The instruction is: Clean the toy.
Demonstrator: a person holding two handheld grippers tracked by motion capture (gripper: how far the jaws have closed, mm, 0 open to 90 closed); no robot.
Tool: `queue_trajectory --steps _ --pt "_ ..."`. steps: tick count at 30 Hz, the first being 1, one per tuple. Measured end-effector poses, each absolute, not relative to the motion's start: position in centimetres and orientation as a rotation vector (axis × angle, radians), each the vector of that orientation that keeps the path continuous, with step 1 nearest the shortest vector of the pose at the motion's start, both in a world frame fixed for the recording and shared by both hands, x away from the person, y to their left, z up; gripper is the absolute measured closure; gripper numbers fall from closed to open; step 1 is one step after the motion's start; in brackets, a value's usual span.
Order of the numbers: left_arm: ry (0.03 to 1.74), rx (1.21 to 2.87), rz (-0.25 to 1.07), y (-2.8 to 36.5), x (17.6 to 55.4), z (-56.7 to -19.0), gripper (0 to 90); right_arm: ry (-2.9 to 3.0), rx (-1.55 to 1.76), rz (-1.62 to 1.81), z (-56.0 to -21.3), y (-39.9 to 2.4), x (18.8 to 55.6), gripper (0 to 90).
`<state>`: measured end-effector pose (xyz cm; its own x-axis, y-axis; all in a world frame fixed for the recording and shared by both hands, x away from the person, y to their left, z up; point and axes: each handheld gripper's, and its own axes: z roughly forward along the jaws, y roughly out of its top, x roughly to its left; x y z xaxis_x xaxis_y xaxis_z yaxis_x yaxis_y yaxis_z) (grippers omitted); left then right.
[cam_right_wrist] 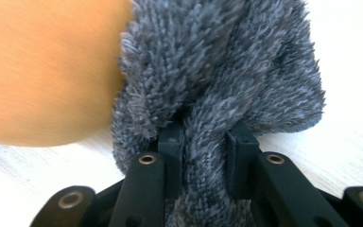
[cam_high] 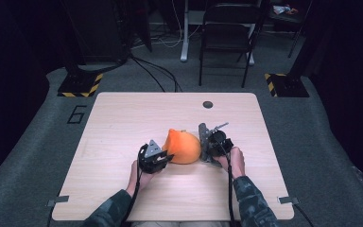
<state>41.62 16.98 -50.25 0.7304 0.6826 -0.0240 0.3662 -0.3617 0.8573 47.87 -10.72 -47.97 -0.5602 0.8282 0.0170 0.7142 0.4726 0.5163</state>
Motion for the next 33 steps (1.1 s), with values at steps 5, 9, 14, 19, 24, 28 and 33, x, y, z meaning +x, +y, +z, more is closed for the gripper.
queue_trajectory --steps 5,9,14,19,24,28,33 --pt "0.808 1.973 0.428 17.0 41.6 -50.2 73.1 2.446 1.277 0.743 -46.1 -10.9 47.4 72.7" --pt "0.804 1.978 0.441 17.0 41.6 -50.2 73.0 2.405 1.257 0.845 -44.1 -10.9 46.9 72.9" --pt "0.786 1.991 0.463 16.8 41.4 -50.0 72.8 2.359 1.17 1.011 -41.1 -9.3 45.1 72.9" --pt "0.781 1.992 0.467 16.6 41.4 -50.0 72.6 2.389 1.023 1.099 -39.7 -6.2 43.6 72.6" --pt "0.78 1.996 0.472 16.6 41.4 -50.0 72.6 2.398 0.968 1.028 -40.6 -4.3 43.4 72.5" --pt "0.783 1.997 0.467 16.5 41.4 -49.9 72.6 2.397 0.992 0.982 -41.2 -5.4 44.0 72.4" --pt "0.785 1.998 0.468 16.7 41.4 -50.0 72.3 2.405 1.039 0.943 -42.0 -6.5 44.7 72.2"
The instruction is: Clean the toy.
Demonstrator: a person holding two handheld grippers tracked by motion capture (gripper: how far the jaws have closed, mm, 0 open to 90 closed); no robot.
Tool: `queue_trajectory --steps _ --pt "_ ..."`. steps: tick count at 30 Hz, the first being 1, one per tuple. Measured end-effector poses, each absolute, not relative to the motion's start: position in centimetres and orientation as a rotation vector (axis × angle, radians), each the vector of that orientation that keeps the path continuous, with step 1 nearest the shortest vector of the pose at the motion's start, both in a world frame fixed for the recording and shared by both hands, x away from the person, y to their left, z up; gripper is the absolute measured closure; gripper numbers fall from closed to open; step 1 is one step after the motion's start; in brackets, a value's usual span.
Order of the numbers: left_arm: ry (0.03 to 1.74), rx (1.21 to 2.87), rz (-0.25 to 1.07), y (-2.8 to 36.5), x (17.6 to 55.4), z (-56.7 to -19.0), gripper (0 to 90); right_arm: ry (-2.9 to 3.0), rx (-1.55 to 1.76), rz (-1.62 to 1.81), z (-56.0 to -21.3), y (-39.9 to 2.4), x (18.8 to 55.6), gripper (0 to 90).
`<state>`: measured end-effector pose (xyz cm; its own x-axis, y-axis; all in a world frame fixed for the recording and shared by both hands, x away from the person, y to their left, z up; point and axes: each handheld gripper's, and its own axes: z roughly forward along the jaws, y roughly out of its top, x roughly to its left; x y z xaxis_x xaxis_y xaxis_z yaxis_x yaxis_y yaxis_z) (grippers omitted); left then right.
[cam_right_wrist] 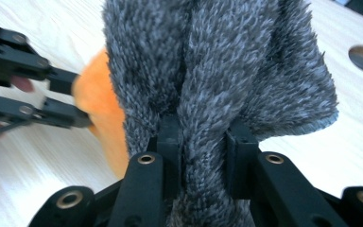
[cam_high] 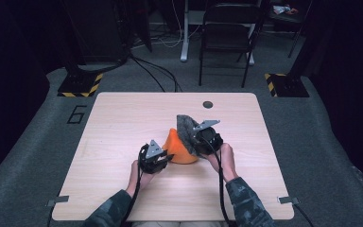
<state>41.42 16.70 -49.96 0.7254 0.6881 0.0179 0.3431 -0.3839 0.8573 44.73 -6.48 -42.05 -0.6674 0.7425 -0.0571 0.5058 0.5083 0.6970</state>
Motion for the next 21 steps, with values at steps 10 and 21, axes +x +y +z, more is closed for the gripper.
queue_trajectory --steps 10,21 --pt "0.783 1.995 0.46 16.8 41.4 -50.0 72.4 2.406 1.152 0.873 -43.6 -8.4 45.8 72.2" --pt "0.787 1.993 0.454 16.8 41.5 -50.1 72.4 2.44 1.27 0.77 -46.3 -10.1 47.3 72.2"
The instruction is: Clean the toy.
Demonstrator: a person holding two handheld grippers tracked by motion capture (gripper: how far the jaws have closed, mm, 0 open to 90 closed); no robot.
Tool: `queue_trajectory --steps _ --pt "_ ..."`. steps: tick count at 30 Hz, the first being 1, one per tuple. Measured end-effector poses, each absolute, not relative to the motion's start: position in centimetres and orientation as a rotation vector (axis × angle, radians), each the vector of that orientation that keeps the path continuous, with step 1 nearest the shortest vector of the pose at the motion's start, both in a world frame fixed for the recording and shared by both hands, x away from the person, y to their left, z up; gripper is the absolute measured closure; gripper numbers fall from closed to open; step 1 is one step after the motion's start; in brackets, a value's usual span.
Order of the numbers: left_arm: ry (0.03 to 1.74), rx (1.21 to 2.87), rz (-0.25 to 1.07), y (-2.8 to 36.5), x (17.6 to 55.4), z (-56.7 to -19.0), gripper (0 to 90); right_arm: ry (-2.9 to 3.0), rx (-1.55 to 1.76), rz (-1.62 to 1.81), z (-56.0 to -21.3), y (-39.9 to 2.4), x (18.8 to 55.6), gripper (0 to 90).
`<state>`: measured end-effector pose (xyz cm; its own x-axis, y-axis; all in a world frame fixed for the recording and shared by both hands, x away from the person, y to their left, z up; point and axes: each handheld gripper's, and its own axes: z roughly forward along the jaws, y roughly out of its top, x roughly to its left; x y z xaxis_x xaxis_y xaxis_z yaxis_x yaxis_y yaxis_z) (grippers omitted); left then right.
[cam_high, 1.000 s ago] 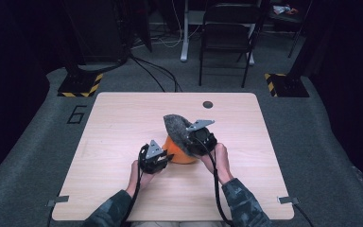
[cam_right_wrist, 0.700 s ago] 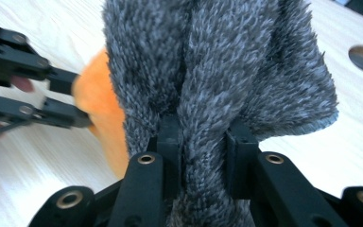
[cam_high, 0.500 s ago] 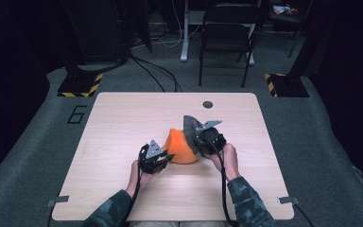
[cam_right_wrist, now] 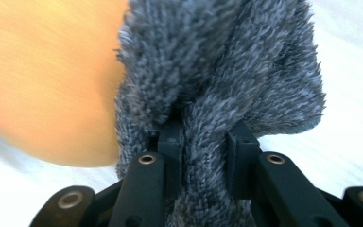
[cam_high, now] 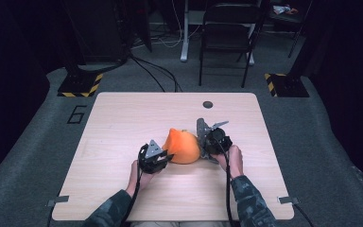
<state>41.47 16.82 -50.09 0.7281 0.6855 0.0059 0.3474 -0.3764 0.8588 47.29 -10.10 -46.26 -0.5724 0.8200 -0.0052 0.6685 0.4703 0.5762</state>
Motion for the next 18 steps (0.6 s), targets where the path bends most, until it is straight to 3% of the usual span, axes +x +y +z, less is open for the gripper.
queue_trajectory --steps 10,18 --pt "0.796 1.979 0.44 16.9 41.5 -50.2 72.2 2.473 1.325 0.689 -48.1 -10.3 48.0 72.1" --pt "0.801 1.98 0.438 17.2 41.6 -50.2 71.9 2.388 1.294 0.828 -44.4 -11.6 47.3 72.7"
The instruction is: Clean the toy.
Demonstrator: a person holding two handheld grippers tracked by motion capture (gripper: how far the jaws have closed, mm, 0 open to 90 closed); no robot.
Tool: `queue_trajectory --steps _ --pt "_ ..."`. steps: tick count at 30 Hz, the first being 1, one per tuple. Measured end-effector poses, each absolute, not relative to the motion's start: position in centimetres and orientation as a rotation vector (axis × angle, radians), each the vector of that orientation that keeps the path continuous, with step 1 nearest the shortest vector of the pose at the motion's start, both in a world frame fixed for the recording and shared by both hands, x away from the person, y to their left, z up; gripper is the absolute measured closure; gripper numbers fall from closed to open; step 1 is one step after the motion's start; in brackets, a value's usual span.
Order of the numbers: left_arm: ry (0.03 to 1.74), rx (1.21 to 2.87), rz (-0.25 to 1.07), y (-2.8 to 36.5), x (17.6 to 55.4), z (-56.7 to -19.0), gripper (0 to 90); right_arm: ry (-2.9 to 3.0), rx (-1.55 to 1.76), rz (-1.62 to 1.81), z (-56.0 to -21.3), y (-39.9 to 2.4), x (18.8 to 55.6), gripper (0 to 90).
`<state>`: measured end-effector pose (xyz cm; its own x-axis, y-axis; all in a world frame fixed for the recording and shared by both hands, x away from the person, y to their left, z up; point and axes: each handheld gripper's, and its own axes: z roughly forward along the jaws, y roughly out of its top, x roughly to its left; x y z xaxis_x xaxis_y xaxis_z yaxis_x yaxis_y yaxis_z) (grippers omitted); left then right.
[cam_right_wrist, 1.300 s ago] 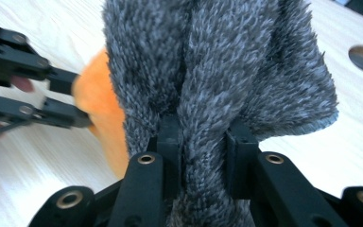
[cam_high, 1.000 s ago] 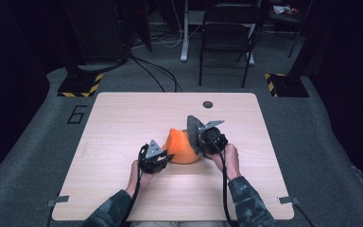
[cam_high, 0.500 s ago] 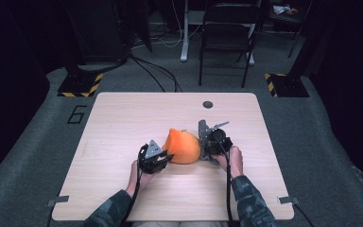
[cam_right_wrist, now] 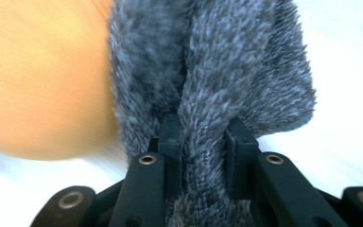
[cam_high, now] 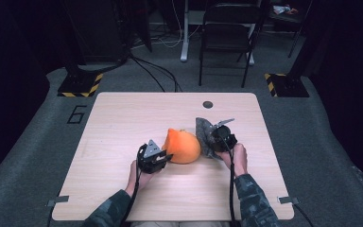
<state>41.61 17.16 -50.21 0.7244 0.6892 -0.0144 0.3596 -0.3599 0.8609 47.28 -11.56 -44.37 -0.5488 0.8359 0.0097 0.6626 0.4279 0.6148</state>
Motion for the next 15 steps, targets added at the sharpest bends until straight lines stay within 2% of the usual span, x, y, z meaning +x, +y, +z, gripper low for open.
queue_trajectory --steps 7,10,15 --pt "0.803 1.979 0.425 17.2 41.6 -50.2 71.7 2.339 1.187 1.086 -40.0 -10.7 45.3 73.0" --pt "0.802 1.976 0.435 17.1 41.6 -50.2 71.6 2.385 1.163 1.146 -40.0 -9.8 45.1 73.0" --pt "0.791 1.982 0.441 17.2 41.6 -50.2 69.8 2.432 1.136 1.04 -41.8 -8.1 45.2 73.2"
